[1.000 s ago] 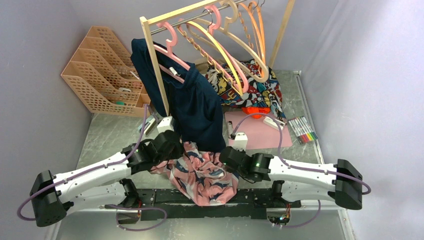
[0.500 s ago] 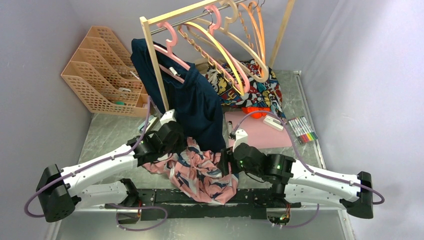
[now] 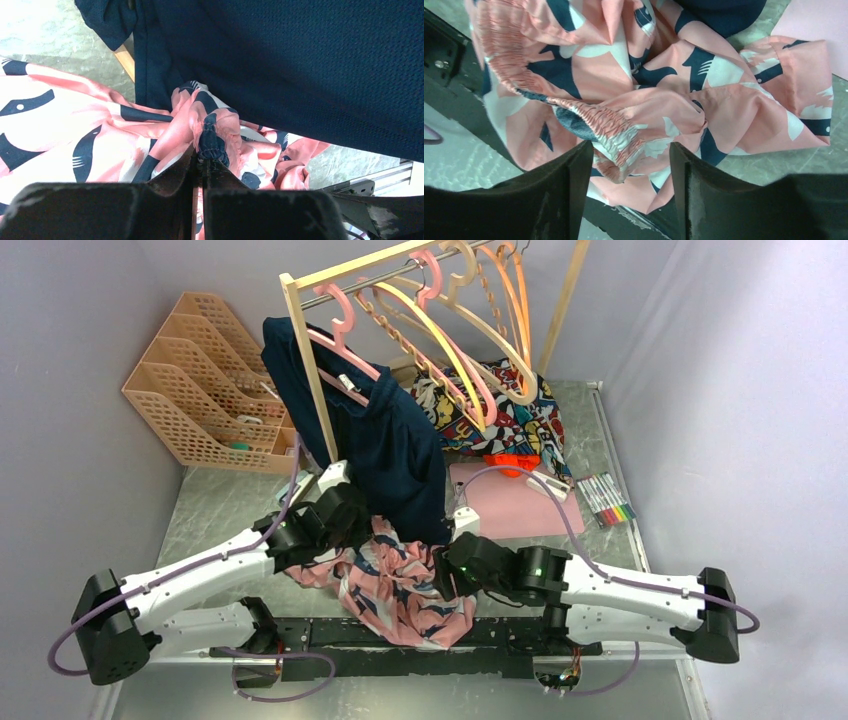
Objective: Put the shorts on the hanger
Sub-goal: Adjust the shorts at the center of the board.
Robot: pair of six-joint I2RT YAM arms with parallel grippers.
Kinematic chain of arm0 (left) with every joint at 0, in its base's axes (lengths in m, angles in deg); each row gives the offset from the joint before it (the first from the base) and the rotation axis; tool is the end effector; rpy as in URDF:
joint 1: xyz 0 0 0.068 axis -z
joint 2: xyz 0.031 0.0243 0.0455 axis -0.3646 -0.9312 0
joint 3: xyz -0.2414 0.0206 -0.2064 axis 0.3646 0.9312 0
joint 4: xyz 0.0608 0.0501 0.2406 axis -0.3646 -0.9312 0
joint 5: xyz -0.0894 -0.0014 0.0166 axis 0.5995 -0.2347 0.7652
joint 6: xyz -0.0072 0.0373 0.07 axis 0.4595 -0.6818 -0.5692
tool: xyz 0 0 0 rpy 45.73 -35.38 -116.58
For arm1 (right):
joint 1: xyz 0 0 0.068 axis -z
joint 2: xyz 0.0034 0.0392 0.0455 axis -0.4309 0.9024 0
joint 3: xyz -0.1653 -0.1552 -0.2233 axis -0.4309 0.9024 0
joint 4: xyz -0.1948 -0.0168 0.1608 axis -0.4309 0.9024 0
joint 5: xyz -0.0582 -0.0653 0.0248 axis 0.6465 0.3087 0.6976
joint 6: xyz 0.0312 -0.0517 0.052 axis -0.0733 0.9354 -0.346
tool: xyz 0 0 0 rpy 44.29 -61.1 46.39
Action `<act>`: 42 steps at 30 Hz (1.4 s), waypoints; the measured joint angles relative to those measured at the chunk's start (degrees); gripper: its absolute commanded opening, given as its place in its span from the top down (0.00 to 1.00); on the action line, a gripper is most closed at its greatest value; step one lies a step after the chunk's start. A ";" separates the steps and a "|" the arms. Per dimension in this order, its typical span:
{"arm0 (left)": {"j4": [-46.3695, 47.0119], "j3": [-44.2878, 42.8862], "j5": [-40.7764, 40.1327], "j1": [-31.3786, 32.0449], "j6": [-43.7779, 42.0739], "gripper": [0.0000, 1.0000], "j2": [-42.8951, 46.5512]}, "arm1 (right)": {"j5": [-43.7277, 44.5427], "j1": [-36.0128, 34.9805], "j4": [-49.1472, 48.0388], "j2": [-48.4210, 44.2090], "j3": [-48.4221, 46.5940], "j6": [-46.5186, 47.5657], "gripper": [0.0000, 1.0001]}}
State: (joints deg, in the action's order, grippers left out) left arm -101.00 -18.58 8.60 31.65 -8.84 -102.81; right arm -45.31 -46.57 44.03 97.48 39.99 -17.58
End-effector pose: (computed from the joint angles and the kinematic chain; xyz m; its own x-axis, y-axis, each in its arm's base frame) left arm 0.1451 -0.1550 0.2732 -0.7479 -0.3356 -0.5727 -0.0350 0.8815 -0.4708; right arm 0.0686 0.1516 0.2591 -0.7109 -0.2537 -0.6559 -0.5319 0.8042 0.2654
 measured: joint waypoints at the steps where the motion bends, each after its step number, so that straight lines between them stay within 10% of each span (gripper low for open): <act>1: -0.09 -0.02 -0.02 0.00 0.00 0.93 0.13 | 0.17 -0.11 0.59 0.83 -0.31 -0.28 0.48; 9: -2.19 -0.04 -0.04 -0.02 0.04 0.93 4.70 | 5.35 -0.85 7.43 6.86 -4.15 -4.96 1.00; 22: -7.93 -21.73 8.33 -0.09 -12.44 0.93 19.74 | 23.52 -0.90 19.34 6.27 -50.31 6.51 1.00; 36: -13.62 -21.75 5.22 -0.07 -18.93 0.93 29.16 | 28.28 -1.11 22.82 6.43 -41.20 5.55 1.00; 42: -13.79 -42.75 6.47 -0.07 -25.97 0.93 18.32 | 26.10 -1.11 17.05 5.29 -56.74 13.70 1.00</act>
State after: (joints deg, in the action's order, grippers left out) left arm -114.79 -61.33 15.07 31.59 -34.80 -84.49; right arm -19.21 -47.68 61.08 102.77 -16.75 -3.87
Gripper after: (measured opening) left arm 0.078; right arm 0.011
